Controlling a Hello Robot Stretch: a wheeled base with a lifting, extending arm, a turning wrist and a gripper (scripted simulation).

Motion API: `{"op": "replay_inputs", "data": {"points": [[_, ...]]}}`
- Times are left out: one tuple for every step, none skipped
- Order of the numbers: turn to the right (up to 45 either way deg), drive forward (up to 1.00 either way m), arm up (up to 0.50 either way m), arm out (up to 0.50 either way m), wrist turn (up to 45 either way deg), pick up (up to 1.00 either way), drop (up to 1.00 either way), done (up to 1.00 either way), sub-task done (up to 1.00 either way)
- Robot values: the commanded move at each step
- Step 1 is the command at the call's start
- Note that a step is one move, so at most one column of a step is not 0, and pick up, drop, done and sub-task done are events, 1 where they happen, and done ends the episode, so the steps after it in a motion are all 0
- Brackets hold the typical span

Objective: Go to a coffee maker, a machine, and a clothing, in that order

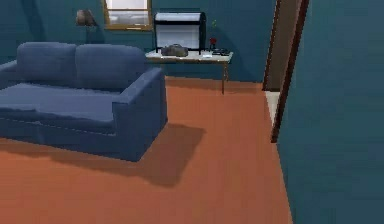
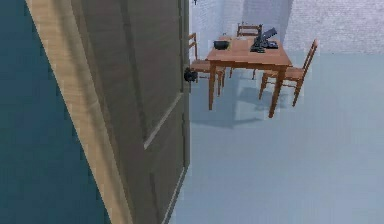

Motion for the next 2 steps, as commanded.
{"op": "replay_inputs", "data": {"points": [[0.0, 0.15, 0.00, 0.00, 0.0, 0.00, 0.00, 0.00, 0.00], [6.0, 0.00, 0.00, 0.00, 0.0, 0.00, 0.00, 0.00, 0.00]]}}
